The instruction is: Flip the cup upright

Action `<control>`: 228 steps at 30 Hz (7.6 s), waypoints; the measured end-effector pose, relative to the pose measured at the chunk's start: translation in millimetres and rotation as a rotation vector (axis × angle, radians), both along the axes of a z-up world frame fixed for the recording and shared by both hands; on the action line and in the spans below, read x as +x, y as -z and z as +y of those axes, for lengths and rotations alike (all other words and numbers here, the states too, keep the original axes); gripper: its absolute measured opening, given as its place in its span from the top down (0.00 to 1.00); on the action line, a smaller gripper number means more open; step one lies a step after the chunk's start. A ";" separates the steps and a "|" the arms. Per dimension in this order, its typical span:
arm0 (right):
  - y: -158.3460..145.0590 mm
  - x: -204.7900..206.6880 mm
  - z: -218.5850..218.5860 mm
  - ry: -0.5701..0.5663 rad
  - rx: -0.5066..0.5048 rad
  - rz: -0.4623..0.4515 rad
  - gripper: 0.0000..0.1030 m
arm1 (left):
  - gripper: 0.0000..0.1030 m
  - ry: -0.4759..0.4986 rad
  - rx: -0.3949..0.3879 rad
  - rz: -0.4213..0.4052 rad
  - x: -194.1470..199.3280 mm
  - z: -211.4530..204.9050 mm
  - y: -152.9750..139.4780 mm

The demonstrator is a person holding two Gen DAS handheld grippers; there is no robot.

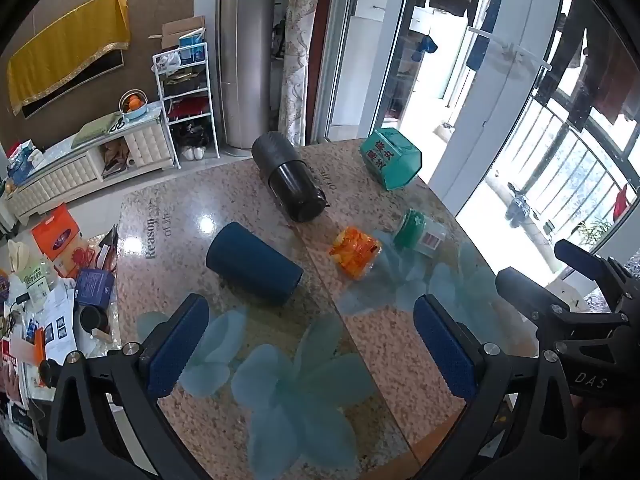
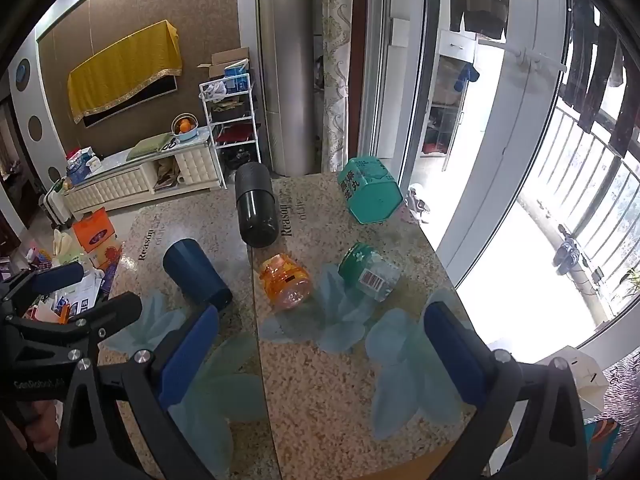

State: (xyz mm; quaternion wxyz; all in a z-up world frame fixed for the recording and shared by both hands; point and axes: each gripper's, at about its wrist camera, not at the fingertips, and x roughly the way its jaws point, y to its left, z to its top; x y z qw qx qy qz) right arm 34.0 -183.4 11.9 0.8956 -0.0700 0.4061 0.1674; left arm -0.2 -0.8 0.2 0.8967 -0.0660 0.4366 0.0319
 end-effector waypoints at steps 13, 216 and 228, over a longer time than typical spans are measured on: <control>0.9 0.9 2.4 -0.001 -0.002 0.006 0.00 | 0.00 -0.003 -0.015 0.006 -0.2 0.5 0.2; 115.4 52.8 -70.0 -0.161 0.090 0.536 0.00 | 0.35 -0.184 -0.217 0.606 56.0 -71.5 224.2; 115.5 57.4 -71.8 -0.163 0.100 0.560 0.00 | 0.15 -0.152 -0.171 0.617 61.6 -72.9 229.3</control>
